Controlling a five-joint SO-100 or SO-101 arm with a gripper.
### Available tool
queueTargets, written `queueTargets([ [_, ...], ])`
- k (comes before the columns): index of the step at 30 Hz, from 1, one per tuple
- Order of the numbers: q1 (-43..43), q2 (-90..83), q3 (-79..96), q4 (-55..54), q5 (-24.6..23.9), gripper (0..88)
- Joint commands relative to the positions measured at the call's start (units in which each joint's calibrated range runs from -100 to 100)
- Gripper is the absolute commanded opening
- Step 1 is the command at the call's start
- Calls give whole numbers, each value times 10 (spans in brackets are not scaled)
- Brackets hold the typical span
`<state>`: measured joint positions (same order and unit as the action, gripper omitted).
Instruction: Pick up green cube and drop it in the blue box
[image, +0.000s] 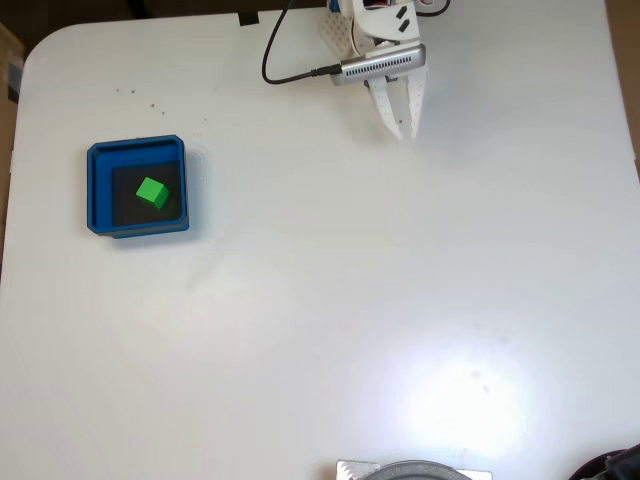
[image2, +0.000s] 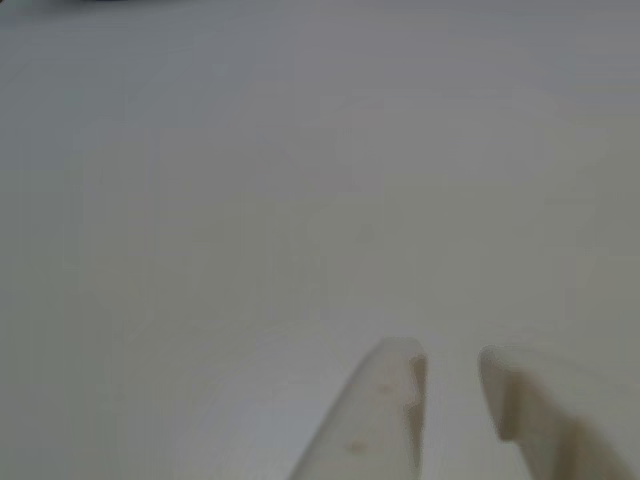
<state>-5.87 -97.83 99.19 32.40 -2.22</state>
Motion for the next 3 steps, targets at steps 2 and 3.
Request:
queueTargets([
  [2,-2,-2,4,-13,-1,23],
  [3,-2,-2,4,-13,-1,23],
])
